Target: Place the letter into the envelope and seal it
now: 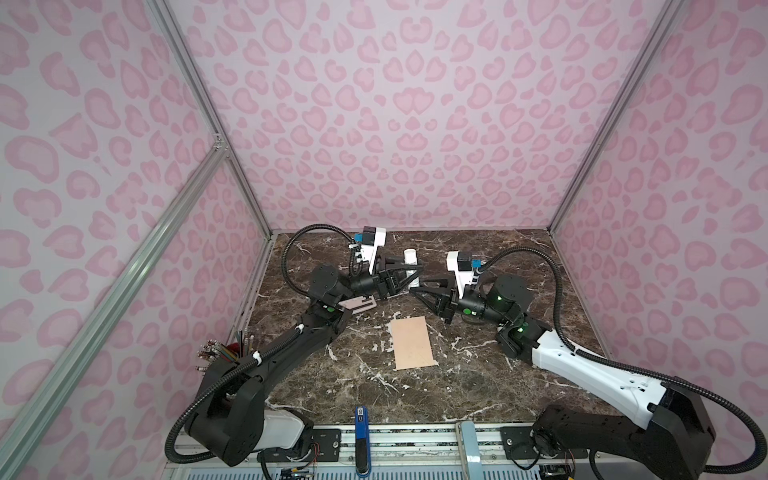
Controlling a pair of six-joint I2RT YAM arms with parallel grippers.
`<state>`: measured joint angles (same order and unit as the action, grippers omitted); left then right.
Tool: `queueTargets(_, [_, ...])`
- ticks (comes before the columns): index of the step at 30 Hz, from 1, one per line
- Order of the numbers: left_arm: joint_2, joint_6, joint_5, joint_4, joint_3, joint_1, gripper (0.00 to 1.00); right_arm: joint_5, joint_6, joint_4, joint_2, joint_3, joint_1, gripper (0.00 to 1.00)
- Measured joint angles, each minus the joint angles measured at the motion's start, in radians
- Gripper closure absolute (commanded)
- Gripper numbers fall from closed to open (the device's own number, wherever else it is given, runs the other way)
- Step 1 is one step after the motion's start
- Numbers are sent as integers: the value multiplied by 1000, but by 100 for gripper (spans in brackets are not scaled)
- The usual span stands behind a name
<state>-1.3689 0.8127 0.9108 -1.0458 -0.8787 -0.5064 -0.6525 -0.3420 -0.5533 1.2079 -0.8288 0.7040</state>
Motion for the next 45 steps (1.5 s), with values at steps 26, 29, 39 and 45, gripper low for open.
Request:
queueTargets(26, [150, -266, -208, 313, 7, -32, 97, 486, 201, 142, -51, -37, 204, 85])
queueTargets(29, [160, -286, -227, 325, 7, -37, 96, 597, 257, 154, -51, -45, 253, 85])
queueTargets(39, [181, -319, -269, 348, 7, -49, 96, 1009, 429, 114, 0, -78, 430, 83])
queueTargets(45, [192, -324, -291, 341, 12, -50, 96, 1205, 515, 79, 56, -122, 509, 80])
